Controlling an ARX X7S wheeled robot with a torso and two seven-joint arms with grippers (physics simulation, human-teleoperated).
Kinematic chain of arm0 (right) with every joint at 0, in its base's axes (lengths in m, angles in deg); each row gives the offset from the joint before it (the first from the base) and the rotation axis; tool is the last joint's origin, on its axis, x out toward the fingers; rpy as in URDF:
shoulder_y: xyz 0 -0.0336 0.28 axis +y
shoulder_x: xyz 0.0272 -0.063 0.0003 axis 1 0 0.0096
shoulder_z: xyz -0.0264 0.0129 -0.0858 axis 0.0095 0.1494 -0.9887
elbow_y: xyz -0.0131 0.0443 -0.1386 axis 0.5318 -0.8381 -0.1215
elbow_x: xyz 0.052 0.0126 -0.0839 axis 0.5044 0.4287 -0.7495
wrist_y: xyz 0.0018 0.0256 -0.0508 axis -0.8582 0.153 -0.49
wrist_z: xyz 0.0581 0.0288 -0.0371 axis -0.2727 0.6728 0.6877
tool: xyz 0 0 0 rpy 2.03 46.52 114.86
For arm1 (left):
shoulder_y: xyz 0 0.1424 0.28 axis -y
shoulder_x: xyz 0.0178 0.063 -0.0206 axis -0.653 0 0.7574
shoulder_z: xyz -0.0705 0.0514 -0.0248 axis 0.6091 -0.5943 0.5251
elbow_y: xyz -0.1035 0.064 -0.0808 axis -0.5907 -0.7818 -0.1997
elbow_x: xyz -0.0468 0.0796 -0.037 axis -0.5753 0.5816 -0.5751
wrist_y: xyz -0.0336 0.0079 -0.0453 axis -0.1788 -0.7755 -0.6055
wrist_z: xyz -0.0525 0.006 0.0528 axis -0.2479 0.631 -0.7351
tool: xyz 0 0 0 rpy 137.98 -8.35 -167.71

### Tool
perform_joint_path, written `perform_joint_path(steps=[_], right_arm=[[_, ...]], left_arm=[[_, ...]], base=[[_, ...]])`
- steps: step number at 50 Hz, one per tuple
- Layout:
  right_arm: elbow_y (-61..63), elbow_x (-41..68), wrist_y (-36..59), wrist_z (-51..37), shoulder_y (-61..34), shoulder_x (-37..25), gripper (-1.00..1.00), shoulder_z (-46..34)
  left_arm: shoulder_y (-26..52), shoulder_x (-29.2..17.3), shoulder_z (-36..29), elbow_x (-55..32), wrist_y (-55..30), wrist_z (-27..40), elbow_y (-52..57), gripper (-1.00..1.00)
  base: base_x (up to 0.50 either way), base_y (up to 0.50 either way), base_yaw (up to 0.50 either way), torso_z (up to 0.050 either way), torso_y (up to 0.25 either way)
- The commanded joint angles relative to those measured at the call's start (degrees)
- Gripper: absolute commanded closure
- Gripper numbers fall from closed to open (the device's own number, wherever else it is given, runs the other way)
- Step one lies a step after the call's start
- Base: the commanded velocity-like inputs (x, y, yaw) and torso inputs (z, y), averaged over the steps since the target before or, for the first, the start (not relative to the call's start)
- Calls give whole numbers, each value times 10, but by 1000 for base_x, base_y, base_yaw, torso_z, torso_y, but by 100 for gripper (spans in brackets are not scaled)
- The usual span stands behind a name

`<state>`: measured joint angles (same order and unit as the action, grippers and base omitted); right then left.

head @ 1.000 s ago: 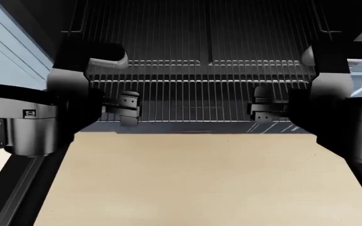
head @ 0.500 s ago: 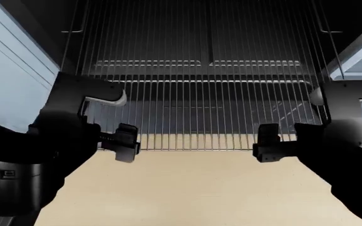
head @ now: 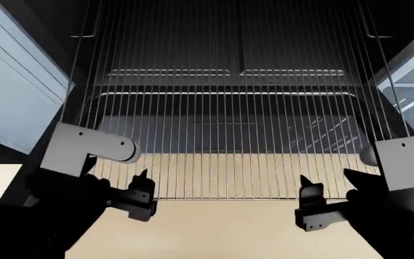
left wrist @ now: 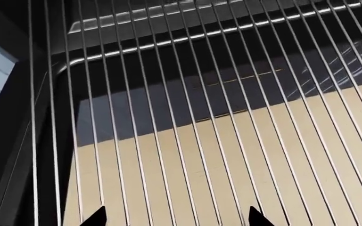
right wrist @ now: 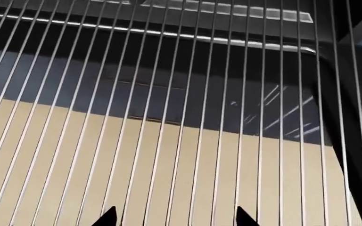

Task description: Fully slide the bottom oven rack out.

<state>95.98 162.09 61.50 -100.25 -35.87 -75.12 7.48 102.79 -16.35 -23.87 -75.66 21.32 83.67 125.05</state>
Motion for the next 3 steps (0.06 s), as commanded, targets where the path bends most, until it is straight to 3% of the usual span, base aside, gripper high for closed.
perform_joint_path(steps=[1,3], right_arm=[[-99,21,-27,-2,191,-37,-100,-76],[-93,19,-35,-2,202,-42,-100,-75]], left_arm=[[-167,-12,-114,-126,27,-30,-163,-100],[-175,-18,-112,-123,32,-35,-158,-100]], base=[[-13,0,-3,0,-18],[-9,0,-2,0,-18]])
